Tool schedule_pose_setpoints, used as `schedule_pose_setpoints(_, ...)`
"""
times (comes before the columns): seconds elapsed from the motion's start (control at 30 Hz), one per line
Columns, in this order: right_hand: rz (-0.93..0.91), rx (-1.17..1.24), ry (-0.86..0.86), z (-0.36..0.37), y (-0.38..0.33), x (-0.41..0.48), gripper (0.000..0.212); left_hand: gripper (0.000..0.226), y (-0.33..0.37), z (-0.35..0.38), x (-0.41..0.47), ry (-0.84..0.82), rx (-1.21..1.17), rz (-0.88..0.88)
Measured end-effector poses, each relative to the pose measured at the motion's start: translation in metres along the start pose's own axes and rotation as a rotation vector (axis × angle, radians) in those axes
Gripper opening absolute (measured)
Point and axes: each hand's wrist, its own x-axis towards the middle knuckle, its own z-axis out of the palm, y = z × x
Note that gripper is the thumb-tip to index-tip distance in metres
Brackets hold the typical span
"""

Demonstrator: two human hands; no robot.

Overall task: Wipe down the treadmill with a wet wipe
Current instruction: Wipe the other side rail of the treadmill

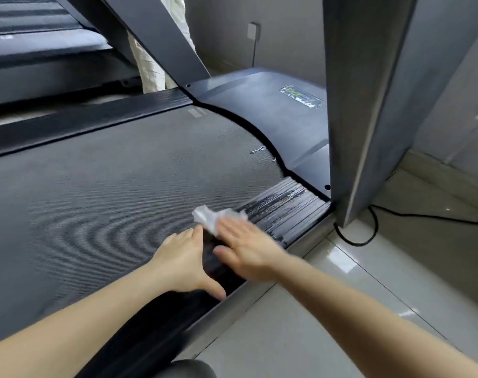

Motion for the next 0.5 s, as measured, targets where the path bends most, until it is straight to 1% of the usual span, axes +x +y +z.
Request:
schedule_pose_setpoints(0.03, 0.074, -0.017, 0.021, -0.009, 0.026, 0.001, 0.061, 0.152, 0.0, -0.001, 0.0, -0.016, -0.006, -0.006)
schedule_pose_setpoints(0.1, 0.319, -0.078, -0.011, -0.029, 0.082, -0.001, 0.074, 0.166, 0.002, -0.004, -0.002, -0.059, -0.032, -0.02)
schedule_pose_setpoints(0.17, 0.539, -0.148, -0.099, -0.042, 0.126, -0.006, 0.082, 0.165, 0.003, -0.004, -0.003, -0.055, -0.06, -0.029)
schedule_pose_setpoints(0.23, 0.657, -0.167, -0.07, -0.042, 0.137, -0.009, 0.088, 0.161, 0.002, -0.003, -0.003, -0.05, -0.079, -0.038)
schedule_pose_setpoints(0.3, 0.729, -0.142, -0.007, -0.034, 0.119, -0.013, 0.094, 0.162, 0.002, -0.003, -0.003, -0.063, -0.093, -0.045)
schedule_pose_setpoints(0.33, 0.732, -0.128, 0.012, -0.027, 0.103, -0.019, 0.096, 0.162, 0.002, -0.002, -0.002, -0.068, -0.099, -0.048)
schedule_pose_setpoints(0.4, 0.644, -0.122, -0.001, -0.015, 0.061, -0.039, 0.097, 0.159, 0.002, -0.001, -0.002, -0.068, -0.106, -0.051)
schedule_pose_setpoints(0.5, 0.327, -0.088, -0.037, -0.005, -0.013, -0.076, 0.091, 0.159, 0.002, 0.0, 0.0, -0.052, -0.101, -0.045)
